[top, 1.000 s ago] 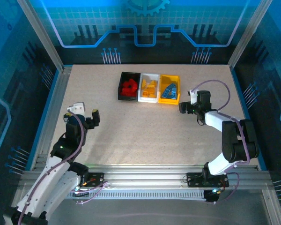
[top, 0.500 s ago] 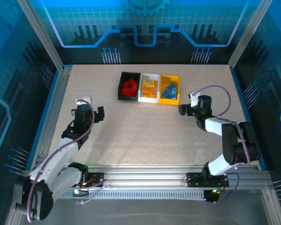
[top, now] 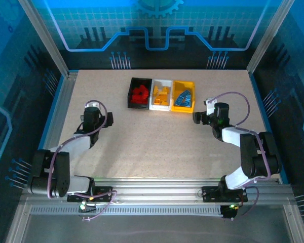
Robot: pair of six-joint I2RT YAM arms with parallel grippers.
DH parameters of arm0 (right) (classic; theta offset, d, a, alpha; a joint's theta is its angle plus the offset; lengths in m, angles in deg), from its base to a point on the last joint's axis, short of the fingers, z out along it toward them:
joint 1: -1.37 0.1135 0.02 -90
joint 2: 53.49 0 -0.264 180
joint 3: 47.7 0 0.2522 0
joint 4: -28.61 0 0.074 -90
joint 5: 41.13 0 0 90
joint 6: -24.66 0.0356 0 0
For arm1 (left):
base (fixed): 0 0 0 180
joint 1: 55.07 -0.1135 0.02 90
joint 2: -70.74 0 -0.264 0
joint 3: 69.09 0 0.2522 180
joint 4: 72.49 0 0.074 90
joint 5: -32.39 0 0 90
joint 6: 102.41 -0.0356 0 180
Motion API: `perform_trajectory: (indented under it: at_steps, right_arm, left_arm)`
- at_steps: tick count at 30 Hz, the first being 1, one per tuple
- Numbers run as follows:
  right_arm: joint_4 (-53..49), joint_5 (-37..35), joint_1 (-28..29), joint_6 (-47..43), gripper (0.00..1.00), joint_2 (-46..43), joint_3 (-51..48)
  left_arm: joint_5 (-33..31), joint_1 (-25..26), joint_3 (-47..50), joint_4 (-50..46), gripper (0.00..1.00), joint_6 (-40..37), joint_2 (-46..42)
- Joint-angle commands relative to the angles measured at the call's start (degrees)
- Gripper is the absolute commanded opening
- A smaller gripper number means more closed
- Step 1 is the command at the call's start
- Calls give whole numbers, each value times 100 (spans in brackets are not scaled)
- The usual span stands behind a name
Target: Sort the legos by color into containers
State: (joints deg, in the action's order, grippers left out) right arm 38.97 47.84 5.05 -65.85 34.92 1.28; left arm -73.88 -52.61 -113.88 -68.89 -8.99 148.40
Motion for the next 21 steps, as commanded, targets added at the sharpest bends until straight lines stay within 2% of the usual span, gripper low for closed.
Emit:
perform_trajectory:
  at_steps: [1,4,9,11,15,16,17,21]
  right_arm:
    - [214,90,-69,-80,100,-130,-17]
    - [208,94,-65,-80,100,-128,-15]
    - [201,96,-69,-84,100,-130,-16]
    - [199,95,-65,-83,100,-128,-7]
    - [172,96,-67,-82,100,-115,2]
    - [172,94,-61,-89,100,-115,2]
    - [173,86,-69,-89,100,-120,0]
    - [109,97,-65,-80,100,-93,56]
  left_arm:
    - [515,-127,147,935,99,-205,196]
    - [681,-159,324,1289,99,-273,252]
    - [1438,-285,699,2218,99,-440,201]
    - [1408,-348,861,2595,99,-312,264]
    - [1135,-404,1219,4180,99,-119,1141]
    - [1037,-409,1175,4138,99,-85,1148]
    - [940,-367,1076,3669,99,-38,1030]
    - [552,-242,1068,3854,99,-135,1124]
